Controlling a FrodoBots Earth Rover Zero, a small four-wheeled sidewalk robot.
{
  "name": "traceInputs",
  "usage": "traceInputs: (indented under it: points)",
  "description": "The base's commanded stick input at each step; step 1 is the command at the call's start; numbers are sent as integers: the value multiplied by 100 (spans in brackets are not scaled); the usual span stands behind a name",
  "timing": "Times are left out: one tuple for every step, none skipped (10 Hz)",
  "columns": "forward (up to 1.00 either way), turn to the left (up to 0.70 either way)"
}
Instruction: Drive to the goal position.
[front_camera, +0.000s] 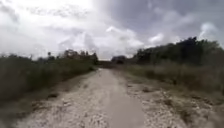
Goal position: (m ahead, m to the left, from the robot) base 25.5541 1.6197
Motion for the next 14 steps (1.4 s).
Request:
traceInputs:
  points:
    - [70,0]
    - [70,0]
    - [70,0]
    - [70,0]
    - [70,0]
    - [70,0]
    - [70,0]
    - [70,0]
    - [70,0]
    - [70,0]
    - [70,0]
    - [70,0]
    - [70,0]
    - [70,0]
